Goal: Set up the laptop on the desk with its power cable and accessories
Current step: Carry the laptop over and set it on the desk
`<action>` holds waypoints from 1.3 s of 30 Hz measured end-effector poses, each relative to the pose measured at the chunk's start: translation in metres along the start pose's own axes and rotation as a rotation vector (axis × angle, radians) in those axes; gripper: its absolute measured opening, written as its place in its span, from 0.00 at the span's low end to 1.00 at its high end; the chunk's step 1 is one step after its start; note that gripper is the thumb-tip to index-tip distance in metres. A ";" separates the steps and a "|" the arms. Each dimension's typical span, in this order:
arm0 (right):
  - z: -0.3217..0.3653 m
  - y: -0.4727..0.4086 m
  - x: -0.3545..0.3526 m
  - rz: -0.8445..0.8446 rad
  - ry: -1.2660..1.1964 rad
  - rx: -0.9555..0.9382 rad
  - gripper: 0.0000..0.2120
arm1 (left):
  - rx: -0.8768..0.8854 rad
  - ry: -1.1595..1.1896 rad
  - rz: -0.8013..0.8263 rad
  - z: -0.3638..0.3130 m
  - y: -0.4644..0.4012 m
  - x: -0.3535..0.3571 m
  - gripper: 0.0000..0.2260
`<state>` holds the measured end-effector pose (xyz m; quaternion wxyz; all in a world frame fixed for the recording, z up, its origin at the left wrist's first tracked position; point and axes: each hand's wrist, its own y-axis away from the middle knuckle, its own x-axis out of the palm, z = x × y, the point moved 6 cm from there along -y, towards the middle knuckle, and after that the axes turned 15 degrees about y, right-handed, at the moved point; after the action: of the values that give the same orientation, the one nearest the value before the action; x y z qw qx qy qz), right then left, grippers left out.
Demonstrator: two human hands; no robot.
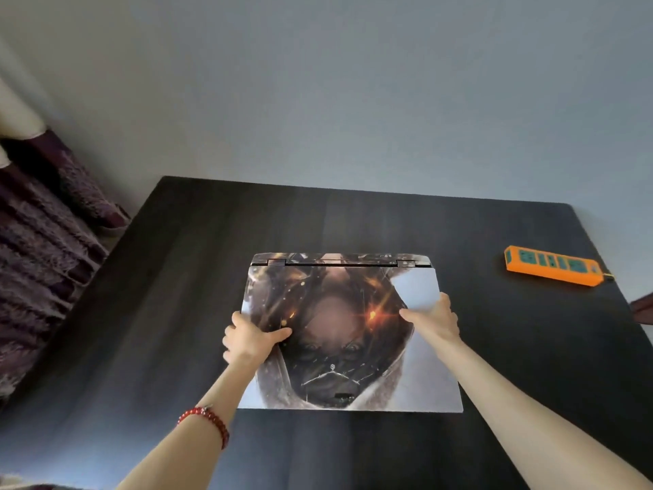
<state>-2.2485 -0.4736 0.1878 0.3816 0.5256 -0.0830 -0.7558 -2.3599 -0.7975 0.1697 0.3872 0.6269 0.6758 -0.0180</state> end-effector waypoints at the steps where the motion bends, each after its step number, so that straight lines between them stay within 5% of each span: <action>1: 0.005 -0.008 0.001 -0.005 -0.011 0.012 0.39 | -0.005 -0.010 0.020 -0.006 -0.014 0.005 0.42; 15: 0.043 -0.116 0.004 0.013 0.068 0.097 0.30 | -0.038 -0.060 0.062 -0.047 -0.105 0.083 0.43; 39: 0.042 -0.124 0.027 0.012 0.287 0.036 0.45 | 0.031 -0.327 0.029 -0.048 -0.122 0.085 0.46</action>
<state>-2.3490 -0.4171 0.1209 0.3845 0.6344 -0.0441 -0.6692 -2.4816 -0.7278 0.1006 0.4824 0.6312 0.5944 -0.1245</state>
